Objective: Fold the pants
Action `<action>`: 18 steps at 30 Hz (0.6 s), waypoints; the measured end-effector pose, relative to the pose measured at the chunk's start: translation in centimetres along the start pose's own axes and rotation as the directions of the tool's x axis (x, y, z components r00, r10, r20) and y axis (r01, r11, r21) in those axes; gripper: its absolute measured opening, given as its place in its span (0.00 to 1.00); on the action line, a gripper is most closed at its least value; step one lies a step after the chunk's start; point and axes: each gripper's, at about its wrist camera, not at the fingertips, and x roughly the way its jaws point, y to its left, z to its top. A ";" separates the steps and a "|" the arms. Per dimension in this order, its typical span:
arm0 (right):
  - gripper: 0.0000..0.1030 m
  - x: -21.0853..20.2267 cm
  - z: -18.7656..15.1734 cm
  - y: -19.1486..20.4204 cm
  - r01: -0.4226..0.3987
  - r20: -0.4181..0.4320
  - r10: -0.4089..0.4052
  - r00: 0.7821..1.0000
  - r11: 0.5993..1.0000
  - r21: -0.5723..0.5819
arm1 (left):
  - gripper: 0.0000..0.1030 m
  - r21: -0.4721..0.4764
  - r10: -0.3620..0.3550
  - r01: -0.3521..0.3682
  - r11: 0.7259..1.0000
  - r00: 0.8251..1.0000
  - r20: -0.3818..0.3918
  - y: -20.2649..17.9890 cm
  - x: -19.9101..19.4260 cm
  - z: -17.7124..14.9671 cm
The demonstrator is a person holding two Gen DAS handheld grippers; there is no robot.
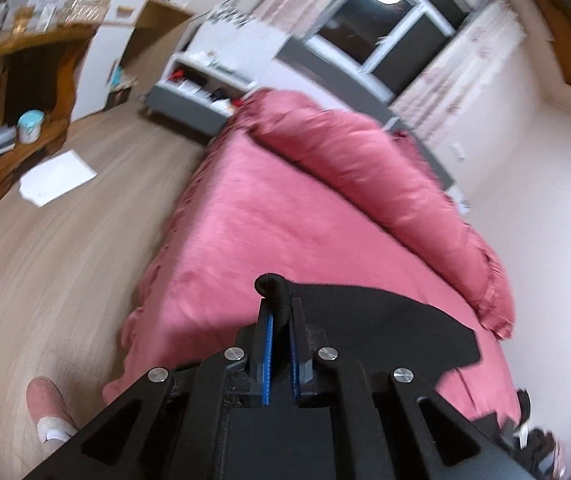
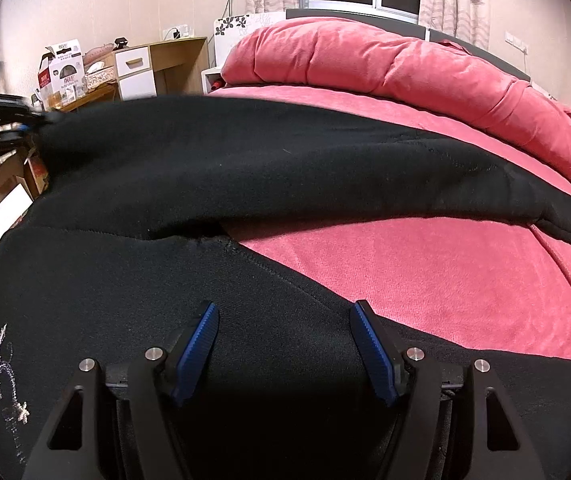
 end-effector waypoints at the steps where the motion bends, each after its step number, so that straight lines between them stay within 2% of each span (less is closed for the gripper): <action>1: 0.67 0.0 0.0 0.0 0.002 -0.001 -0.002 1.000 1.000 -0.001 | 0.06 0.023 -0.020 0.019 1.000 1.000 0.020 -0.8 -1.6 -0.9; 4: 0.67 0.0 0.2 0.1 0.005 -0.011 -0.005 1.000 1.000 -0.004 | 0.06 0.071 -0.075 0.073 0.995 0.997 0.029 -3.1 -5.8 -4.2; 7: 0.67 -0.4 0.7 0.0 0.004 -0.036 -0.003 0.999 1.000 0.008 | 0.06 0.094 -0.085 0.084 0.992 0.996 0.003 -4.3 -8.2 -7.8; 8: 0.67 -0.8 0.7 -0.1 0.000 -0.045 0.001 0.999 1.000 0.025 | 0.06 0.091 -0.087 0.087 0.992 0.996 -0.005 -4.6 -8.5 -8.8; 10: 0.67 -1.8 1.0 -1.1 -0.034 -0.062 0.042 0.997 0.991 0.131 | 0.06 0.086 -0.079 0.081 0.993 0.996 -0.035 -4.7 -9.2 -11.1; 11: 0.67 -2.3 1.0 -1.7 -0.062 -0.062 0.075 0.995 0.979 0.192 | 0.06 0.089 -0.069 0.073 0.993 0.996 -0.051 -4.7 -9.2 -12.1; 12: 0.67 -2.9 1.0 -2.7 -0.125 -0.052 0.147 0.988 0.948 0.292 | 0.06 0.085 -0.058 0.065 0.994 0.996 -0.073 -4.6 -9.1 -13.1; 15: 0.67 -3.6 1.1 -4.2 -0.217 -0.029 0.256 0.966 0.870 0.443 | 0.06 0.031 -0.061 0.065 0.997 0.993 -0.105 -4.0 -8.9 -15.1; 16: 0.67 -3.7 1.4 -4.5 -0.247 -0.013 0.288 0.958 0.843 0.477 | 0.06 0.013 -0.066 0.068 0.998 0.992 -0.110 -3.9 -8.8 -15.6; 18: 0.67 -3.9 2.4 -4.5 -0.288 0.014 0.323 0.946 0.823 0.489 | 0.06 0.006 -0.063 0.064 0.998 0.991 -0.114 -3.9 -8.8 -16.4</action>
